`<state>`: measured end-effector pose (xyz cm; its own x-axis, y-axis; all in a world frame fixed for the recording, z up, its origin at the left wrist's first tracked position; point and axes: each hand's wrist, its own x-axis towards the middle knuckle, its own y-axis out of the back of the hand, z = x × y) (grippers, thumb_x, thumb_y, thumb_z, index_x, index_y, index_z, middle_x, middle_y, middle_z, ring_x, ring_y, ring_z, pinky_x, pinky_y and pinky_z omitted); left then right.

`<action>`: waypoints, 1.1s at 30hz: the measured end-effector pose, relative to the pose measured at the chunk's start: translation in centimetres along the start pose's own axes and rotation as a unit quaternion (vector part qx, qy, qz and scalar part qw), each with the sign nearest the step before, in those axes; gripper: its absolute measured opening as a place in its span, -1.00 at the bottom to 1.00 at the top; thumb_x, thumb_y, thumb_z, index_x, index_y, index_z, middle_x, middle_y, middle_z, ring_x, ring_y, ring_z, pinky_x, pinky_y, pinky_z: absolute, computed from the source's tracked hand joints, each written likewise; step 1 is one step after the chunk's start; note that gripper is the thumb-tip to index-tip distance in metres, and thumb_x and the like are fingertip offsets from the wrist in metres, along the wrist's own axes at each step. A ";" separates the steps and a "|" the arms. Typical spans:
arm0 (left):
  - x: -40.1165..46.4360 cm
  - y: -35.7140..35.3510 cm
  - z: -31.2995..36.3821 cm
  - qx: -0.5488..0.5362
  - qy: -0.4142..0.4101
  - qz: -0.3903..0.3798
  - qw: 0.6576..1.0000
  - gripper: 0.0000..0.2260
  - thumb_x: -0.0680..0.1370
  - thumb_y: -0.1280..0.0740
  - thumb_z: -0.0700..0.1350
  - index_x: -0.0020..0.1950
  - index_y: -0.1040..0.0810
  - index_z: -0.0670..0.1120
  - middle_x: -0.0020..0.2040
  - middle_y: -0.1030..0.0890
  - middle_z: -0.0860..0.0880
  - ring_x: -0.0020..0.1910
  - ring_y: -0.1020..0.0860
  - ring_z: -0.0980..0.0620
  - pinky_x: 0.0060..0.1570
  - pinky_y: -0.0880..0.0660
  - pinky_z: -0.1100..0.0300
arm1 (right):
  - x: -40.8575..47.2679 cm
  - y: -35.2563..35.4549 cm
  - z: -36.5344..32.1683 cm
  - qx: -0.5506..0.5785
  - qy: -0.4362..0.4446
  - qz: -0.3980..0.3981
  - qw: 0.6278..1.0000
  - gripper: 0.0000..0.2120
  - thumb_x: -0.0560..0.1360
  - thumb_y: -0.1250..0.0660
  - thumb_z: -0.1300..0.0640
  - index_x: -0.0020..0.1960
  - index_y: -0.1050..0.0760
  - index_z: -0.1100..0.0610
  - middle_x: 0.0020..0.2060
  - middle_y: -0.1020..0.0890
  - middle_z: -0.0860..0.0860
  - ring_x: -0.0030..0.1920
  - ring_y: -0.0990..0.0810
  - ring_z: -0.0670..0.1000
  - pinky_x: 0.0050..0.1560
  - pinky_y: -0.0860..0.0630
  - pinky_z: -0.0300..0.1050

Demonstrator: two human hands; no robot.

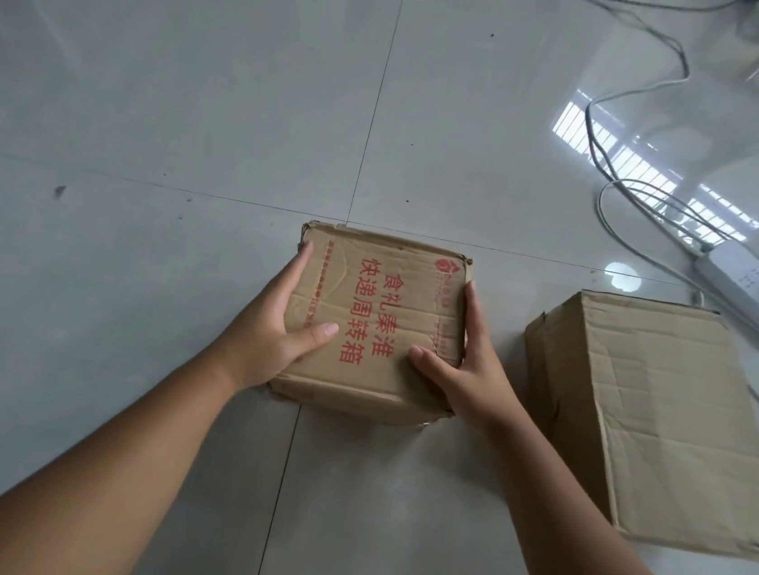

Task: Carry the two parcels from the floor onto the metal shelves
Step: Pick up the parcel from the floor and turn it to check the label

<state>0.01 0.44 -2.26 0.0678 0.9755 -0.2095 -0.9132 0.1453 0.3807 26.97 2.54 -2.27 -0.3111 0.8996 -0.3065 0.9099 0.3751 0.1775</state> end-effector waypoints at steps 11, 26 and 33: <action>0.2 0.0 -0.5 -0.016 0.035 0.016 0.999 0.01 0.49 -0.55 0.06 0.70 0.11 0.24 0.66 -0.30 0.16 0.60 -0.35 0.11 0.61 -0.26 0.00 | 0.2 -0.1 0.4 0.022 0.008 0.021 1.000 -0.03 0.53 -0.47 0.24 0.66 0.10 -0.11 0.27 -0.36 -0.40 0.07 -0.51 -0.58 -0.05 -0.51 -0.55; -0.9 0.5 3.4 -0.204 -0.081 0.173 0.960 -0.38 0.48 -0.42 0.36 0.42 -0.32 0.15 0.09 -0.46 0.06 -0.03 -0.64 0.18 0.05 -0.60 0.14 | 0.3 0.8 -4.2 0.079 0.089 0.114 0.986 -0.22 0.38 -0.35 -0.34 0.55 -0.20 -0.27 0.28 -0.52 -0.07 0.28 -0.57 -0.10 0.13 -0.60 -0.25; -1.8 0.5 2.3 -0.067 -0.022 0.022 0.997 -0.07 0.48 -0.49 0.21 0.69 0.03 0.28 0.43 -0.28 0.62 0.36 -0.29 0.64 0.55 -0.18 0.20 | -1.5 1.8 -2.2 0.082 0.048 0.005 0.996 -0.10 0.53 -0.43 0.17 0.66 0.04 -0.16 0.46 -0.39 -0.21 0.26 -0.57 -0.37 0.14 -0.57 -0.38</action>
<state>0.37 -0.87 0.42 0.0407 0.9872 -0.1543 -0.9612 0.0809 0.2636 28.45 2.38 0.60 -0.3200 0.9229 -0.2144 0.9429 0.3323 0.0232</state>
